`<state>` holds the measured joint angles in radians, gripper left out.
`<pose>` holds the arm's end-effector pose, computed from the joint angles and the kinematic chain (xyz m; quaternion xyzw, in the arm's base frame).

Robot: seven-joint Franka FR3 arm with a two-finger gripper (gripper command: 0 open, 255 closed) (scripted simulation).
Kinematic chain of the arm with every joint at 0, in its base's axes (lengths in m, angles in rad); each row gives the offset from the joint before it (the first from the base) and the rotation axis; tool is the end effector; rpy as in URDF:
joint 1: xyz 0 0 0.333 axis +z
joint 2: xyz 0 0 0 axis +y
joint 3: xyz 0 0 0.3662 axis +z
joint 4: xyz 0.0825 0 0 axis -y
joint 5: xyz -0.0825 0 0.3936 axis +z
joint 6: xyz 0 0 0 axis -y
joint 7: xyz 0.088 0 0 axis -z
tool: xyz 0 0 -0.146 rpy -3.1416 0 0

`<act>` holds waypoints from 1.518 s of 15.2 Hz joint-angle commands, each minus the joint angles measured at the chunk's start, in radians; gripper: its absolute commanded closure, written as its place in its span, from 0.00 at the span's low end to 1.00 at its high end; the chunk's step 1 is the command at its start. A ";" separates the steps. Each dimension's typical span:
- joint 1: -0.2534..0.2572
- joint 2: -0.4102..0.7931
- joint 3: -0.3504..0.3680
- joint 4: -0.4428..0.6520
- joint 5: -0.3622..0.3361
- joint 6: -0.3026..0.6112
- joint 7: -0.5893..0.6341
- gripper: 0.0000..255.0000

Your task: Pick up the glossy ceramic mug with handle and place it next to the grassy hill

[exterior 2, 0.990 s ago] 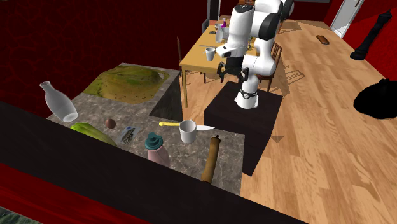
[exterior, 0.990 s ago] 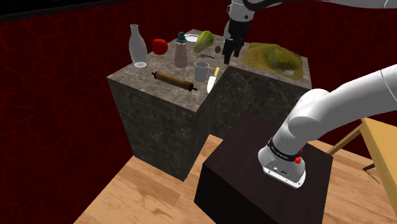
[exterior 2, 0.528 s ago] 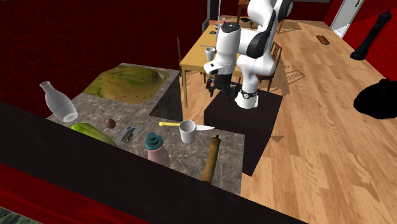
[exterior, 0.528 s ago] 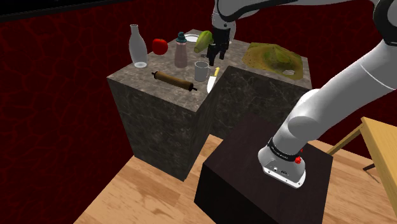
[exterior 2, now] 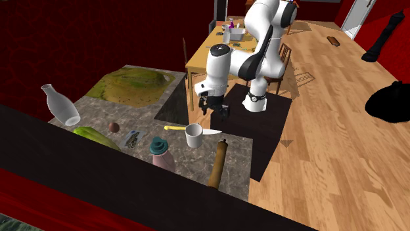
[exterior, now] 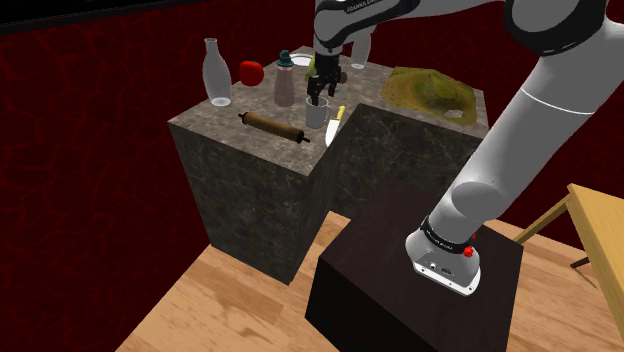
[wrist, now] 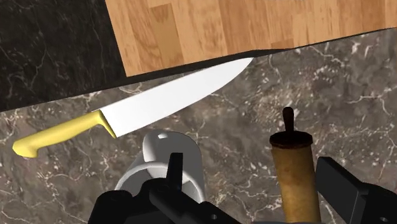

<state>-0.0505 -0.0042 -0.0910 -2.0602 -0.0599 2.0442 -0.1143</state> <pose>0.5477 -0.0835 0.4421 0.9996 0.0002 -0.0092 0.0254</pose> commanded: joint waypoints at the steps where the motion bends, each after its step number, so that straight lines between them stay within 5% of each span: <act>1: -0.004 0.078 -0.004 0.063 0.002 0.017 -0.001 0.00; 6: -0.017 0.259 -0.012 0.225 0.011 0.037 -0.004 0.00; 21: -0.021 0.301 -0.012 0.177 0.014 0.126 -0.006 0.00; 22: -0.021 0.301 -0.012 0.177 0.014 0.126 -0.006 1.00; 23: -0.021 0.301 -0.012 0.177 0.014 0.126 -0.006 1.00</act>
<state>-0.0717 0.2963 -0.1034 -1.8829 -0.0462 2.1704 -0.1204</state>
